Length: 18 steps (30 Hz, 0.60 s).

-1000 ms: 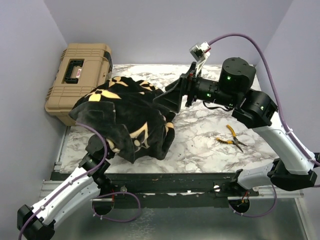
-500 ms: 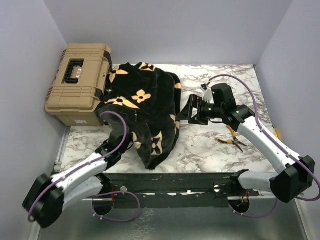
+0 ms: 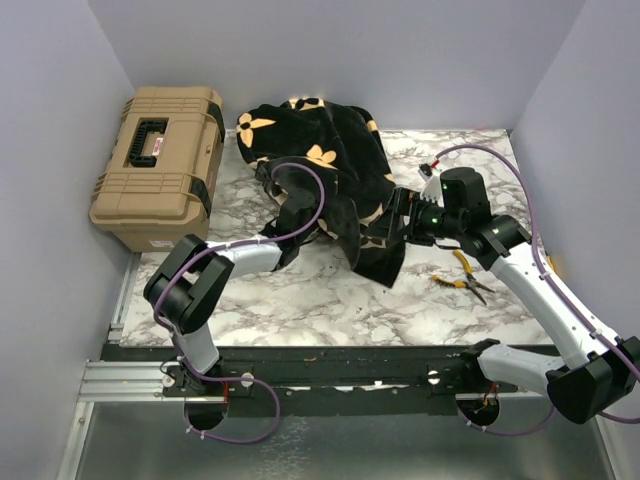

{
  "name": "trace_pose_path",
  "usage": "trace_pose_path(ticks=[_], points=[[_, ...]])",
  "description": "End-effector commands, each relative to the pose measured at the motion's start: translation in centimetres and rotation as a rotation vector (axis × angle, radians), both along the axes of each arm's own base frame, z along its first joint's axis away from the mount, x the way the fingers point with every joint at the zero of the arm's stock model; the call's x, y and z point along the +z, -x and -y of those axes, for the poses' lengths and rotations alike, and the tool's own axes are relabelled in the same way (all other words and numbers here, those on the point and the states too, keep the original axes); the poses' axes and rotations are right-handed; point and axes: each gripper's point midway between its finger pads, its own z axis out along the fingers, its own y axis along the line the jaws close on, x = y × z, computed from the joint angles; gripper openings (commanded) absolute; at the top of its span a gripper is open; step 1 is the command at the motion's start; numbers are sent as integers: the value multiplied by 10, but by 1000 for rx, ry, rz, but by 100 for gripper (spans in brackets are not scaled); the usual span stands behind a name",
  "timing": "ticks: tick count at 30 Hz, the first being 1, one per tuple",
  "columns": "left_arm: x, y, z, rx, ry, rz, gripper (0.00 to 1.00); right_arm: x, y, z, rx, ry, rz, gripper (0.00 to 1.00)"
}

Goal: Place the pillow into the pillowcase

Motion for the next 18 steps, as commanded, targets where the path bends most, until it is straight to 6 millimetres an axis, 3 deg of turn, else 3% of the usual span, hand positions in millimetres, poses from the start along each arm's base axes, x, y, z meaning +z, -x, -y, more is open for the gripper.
trace_pose_path(ticks=[1, 2, 6, 7, 8, 13, 18], points=[[10, 14, 11, -87, 19, 36, 0, 4, -4, 13, -35, 56, 33, 100], [7, 18, 8, -90, 7, 33, 3, 4, -4, 14, -40, 59, 36, 100], [-14, 56, 0, -166, -71, -29, 52, 8, -6, 13, -30, 61, 49, 100], [-23, 68, -6, -170, -114, -65, 77, 8, -7, 12, -25, 63, 49, 100], [-26, 80, -12, -171, -154, -84, 96, 10, -8, 11, -19, 61, 51, 100], [-36, 146, -59, -163, -354, -234, 99, 15, -13, 6, 10, 61, 58, 100], [-38, 206, -117, -151, -476, -429, 99, 6, -17, -1, 53, 64, 41, 100]])
